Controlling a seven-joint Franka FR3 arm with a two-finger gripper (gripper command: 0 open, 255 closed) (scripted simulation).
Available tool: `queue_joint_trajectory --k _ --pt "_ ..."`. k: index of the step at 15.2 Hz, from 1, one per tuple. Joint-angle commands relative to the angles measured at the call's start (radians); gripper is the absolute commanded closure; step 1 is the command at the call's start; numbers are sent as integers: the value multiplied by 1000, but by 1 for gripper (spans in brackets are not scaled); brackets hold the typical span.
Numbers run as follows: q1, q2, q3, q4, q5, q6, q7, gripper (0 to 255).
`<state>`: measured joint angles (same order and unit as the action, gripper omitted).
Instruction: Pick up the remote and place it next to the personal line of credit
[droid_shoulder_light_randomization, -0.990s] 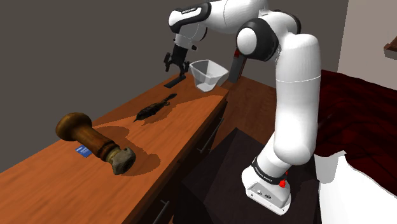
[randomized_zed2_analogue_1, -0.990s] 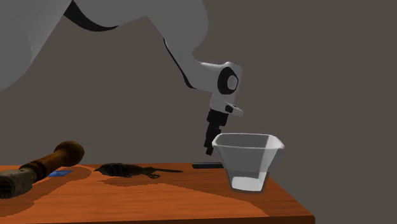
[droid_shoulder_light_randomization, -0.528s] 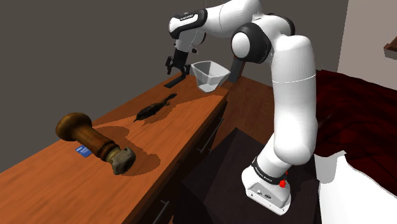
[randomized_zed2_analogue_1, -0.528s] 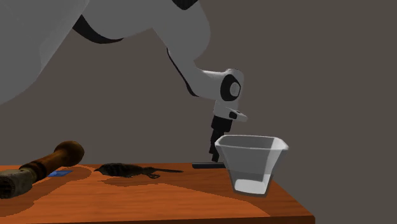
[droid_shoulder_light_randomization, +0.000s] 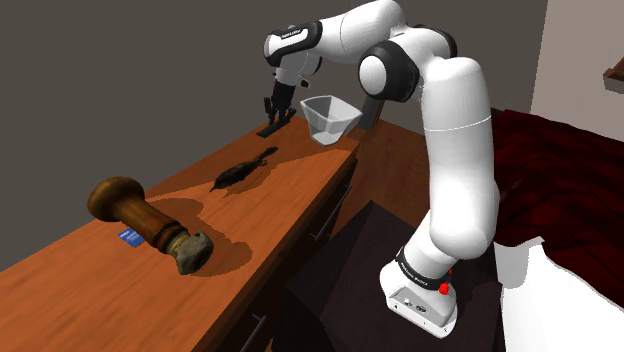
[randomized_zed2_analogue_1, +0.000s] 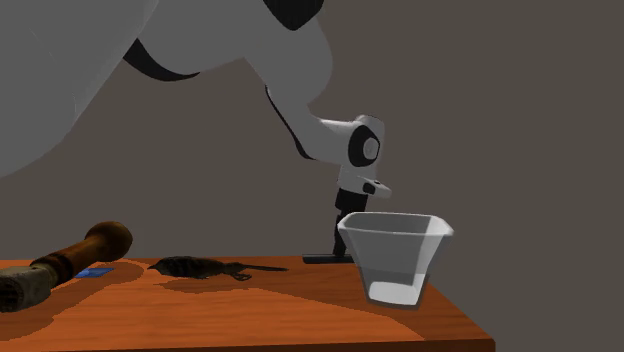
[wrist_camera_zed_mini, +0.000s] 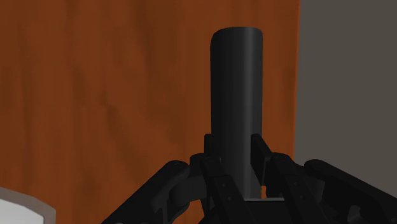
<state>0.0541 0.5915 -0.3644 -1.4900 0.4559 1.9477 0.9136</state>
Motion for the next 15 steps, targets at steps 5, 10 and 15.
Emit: queue_joint_trajectory --k 5,10,15 --pt "15 -6 -1 -15 -7 0 18 255" --pt "16 -31 -8 14 -21 -51 35 255" --pt "15 -52 -14 50 -33 -103 52 255"
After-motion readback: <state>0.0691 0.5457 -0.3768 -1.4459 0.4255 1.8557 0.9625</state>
